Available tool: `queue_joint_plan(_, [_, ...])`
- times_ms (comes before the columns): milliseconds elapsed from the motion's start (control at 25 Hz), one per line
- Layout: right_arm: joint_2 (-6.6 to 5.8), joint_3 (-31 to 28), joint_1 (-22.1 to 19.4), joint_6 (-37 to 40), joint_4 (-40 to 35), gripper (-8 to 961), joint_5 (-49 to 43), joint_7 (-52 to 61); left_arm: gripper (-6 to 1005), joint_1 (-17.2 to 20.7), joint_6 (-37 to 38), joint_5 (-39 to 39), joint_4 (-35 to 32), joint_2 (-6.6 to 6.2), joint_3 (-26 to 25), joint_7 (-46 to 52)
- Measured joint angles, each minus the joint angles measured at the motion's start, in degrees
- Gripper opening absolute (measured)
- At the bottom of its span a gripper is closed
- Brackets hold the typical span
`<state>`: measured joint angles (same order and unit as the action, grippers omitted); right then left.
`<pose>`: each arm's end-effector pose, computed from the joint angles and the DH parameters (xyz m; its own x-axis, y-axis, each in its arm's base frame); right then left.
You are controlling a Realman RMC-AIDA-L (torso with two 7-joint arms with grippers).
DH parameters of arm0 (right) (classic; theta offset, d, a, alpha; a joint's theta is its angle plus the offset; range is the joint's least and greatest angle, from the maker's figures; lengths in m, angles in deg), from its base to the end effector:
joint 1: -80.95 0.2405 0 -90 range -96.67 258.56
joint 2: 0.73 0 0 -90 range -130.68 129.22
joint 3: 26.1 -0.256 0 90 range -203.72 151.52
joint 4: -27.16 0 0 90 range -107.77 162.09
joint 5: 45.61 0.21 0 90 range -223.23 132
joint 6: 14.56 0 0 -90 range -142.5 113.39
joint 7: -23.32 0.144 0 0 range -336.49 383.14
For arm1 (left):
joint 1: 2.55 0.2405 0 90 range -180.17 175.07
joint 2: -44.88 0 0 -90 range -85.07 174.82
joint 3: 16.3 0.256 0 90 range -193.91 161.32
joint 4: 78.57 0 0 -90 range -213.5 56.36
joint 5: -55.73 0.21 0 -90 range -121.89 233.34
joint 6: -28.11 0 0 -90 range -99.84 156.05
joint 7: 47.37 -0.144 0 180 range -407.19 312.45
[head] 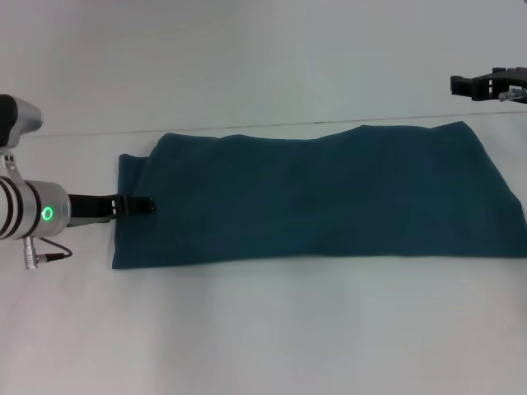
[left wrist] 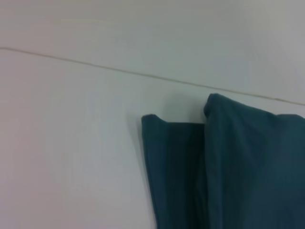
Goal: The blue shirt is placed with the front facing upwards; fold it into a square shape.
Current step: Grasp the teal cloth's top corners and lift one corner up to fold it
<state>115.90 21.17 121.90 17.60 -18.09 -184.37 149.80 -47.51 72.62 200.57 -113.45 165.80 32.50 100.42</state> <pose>0.2741 0.4730 0.0879 0.6920 -0.4853 -0.5345 -0.6693 -0.1537 -0.7269 -0.2643 0.4362 -0.0218 0.3386 0.8028 0.4907 0.9002 -0.1245 -0.4174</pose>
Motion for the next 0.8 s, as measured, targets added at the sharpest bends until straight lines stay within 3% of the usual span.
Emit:
queue_joint_plan(520, [0.00,0.0,0.0,0.0,0.0,767,0.0,-0.1,903,-0.7,-0.4,0.1,2.1,-0.25,0.2,-0.3])
queue_joint_plan(800, [0.00,0.1,-0.1,0.0,0.0,767,0.0,-0.1,903,-1.4,0.1,0.0,2.4,0.44,0.8,-1.8])
